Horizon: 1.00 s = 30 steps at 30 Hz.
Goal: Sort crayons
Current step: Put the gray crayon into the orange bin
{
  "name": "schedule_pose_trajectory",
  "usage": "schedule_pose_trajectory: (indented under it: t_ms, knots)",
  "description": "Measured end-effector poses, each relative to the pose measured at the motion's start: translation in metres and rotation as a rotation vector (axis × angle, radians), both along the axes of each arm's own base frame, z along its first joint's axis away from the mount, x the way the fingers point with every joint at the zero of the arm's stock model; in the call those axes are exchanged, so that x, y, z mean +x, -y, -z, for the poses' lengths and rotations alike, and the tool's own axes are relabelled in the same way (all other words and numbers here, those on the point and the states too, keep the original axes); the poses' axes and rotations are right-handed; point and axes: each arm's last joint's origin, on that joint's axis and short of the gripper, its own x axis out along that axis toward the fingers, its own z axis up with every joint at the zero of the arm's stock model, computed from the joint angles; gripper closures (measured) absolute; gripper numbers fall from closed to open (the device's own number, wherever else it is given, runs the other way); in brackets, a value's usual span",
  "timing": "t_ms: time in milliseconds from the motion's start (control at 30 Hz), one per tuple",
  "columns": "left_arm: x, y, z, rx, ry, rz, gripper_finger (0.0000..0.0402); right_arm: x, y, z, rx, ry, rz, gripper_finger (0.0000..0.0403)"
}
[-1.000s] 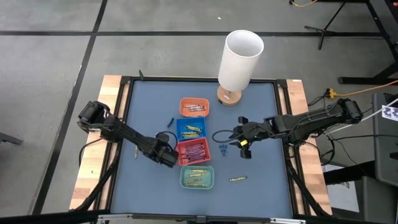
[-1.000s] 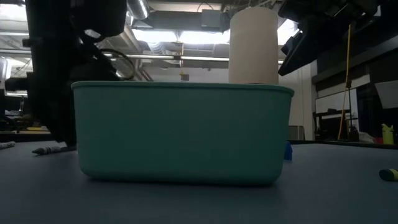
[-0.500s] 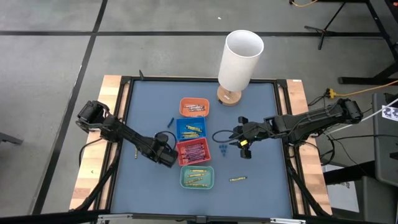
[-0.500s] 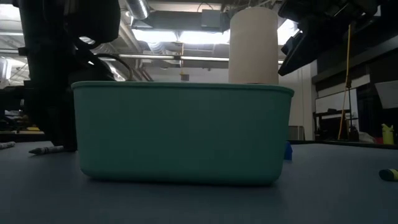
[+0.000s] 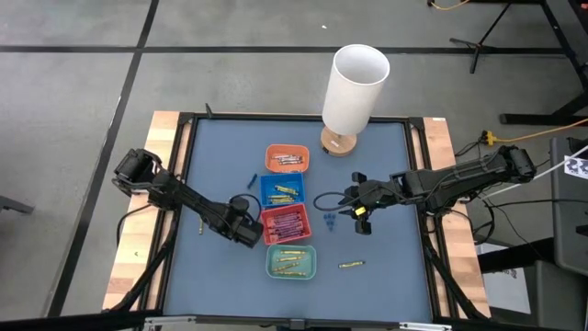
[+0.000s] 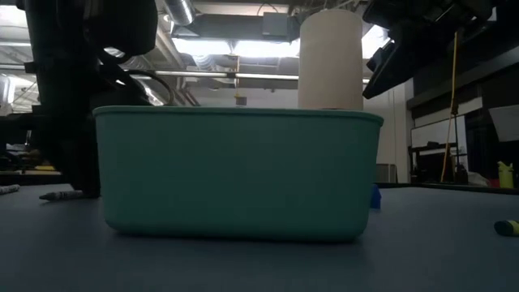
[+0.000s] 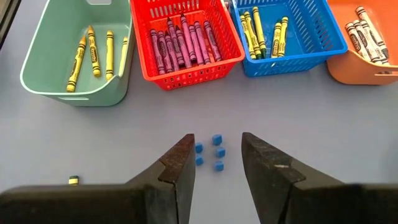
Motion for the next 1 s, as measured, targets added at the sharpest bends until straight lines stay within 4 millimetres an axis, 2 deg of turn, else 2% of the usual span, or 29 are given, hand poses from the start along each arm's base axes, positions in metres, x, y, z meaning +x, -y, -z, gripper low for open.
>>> schedule_pose_trajectory:
  t_ms: [233,433,600,867,1000]
  knots:
    - [-0.001,-0.001,0.0,0.008,-0.029,0.059,0.0395,0.0,0.0,0.0,0.0,0.0,0.0,0.0274]
    - [-0.003,-0.002,-0.006,-0.001,-0.015,0.087,0.0396,0.0,0.0,0.0,0.0,0.0,0.0,0.0274]
    - [-0.007,-0.009,-0.027,0.033,0.044,0.125,0.0395,0.0,0.0,0.0,0.0,0.0,0.0,0.0274]
    - [-0.006,-0.037,-0.057,0.196,0.147,0.208,0.0395,0.0,0.0,0.0,0.0,0.0,0.001,0.0274]
    - [0.005,-0.057,-0.068,0.348,0.214,0.263,0.0395,0.0,0.0,0.0,0.001,0.001,0.001,0.0274]
